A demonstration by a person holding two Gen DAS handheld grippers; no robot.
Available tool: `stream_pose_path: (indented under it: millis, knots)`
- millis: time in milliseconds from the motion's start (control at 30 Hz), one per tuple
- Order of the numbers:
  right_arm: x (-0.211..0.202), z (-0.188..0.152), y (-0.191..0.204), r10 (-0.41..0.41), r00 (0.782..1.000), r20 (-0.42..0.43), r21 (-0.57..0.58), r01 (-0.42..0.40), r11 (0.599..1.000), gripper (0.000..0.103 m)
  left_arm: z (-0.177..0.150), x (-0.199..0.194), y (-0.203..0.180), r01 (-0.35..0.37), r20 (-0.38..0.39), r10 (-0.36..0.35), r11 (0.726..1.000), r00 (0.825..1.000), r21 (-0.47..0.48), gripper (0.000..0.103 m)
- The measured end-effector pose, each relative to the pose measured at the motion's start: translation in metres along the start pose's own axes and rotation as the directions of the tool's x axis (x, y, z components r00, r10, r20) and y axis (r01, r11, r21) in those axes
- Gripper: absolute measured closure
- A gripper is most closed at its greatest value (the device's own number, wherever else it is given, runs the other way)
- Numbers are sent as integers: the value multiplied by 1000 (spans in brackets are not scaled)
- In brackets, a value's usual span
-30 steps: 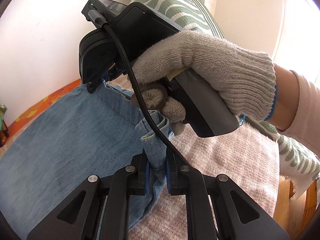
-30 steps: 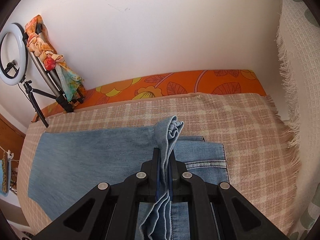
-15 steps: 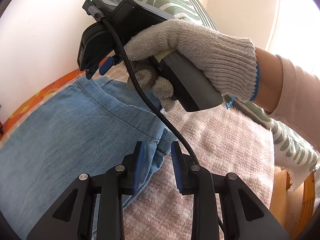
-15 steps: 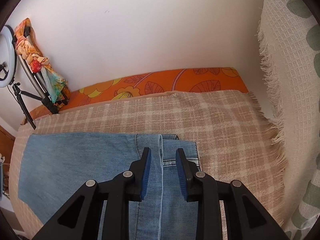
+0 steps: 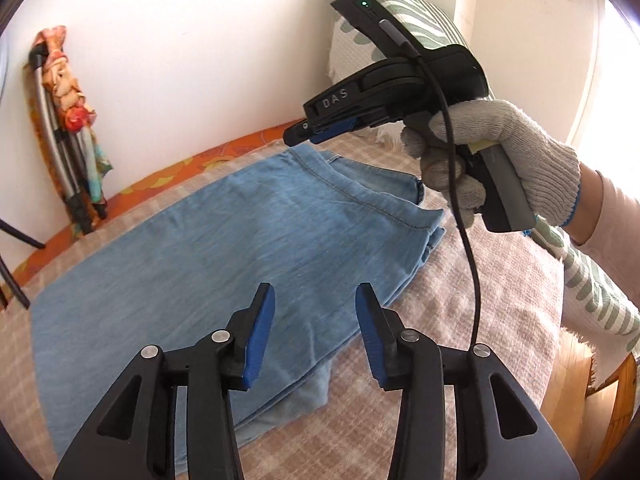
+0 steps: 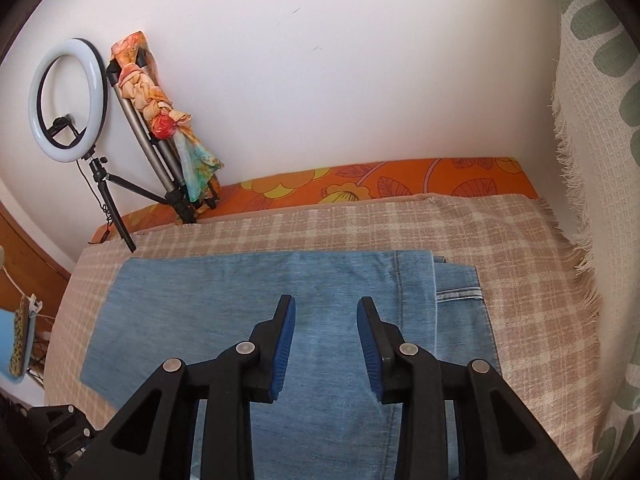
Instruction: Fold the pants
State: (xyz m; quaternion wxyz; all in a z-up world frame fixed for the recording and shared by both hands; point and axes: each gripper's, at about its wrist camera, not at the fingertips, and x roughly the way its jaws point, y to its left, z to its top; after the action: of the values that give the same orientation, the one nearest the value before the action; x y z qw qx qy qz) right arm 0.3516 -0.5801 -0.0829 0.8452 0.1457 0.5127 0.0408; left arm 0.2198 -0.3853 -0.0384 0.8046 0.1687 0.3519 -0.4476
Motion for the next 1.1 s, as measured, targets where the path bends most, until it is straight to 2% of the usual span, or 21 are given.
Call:
stream_pose_path:
  millis: [133, 233, 367, 467, 667, 900, 1000, 1100]
  knots:
    - [1, -3, 49, 62, 998, -17, -69, -63, 996, 70, -16, -30, 42, -95, 0, 95, 993, 995, -68, 63]
    - [7, -3, 89, 105, 994, -39, -123, -109, 986, 70, -36, -50, 76, -162, -9, 163, 977, 987, -140, 63]
    - [22, -2, 142, 133, 988, -77, -194, -146, 970, 69, -63, -70, 121, -269, -41, 267, 930, 963, -251, 62]
    - [34, -1, 176, 152, 983, -99, -224, -171, 960, 68, -85, -79, 147, -299, -80, 289, 895, 954, -332, 62]
    - [61, -3, 233, 163, 976, -144, -282, -199, 939, 68, -118, -84, 180, -267, -95, 254, 831, 963, -487, 62]
    - [107, 8, 277, 166, 969, -181, -271, -211, 939, 68, -135, -78, 197, -254, -108, 234, 790, 966, -559, 62]
    - [133, 9, 295, 170, 961, -219, -261, -226, 938, 68, -142, -69, 205, -225, -117, 194, 762, 974, -607, 62]
    - [158, 10, 311, 175, 950, -257, -245, -240, 939, 68, -146, -63, 209, -228, -129, 189, 758, 973, -611, 62]
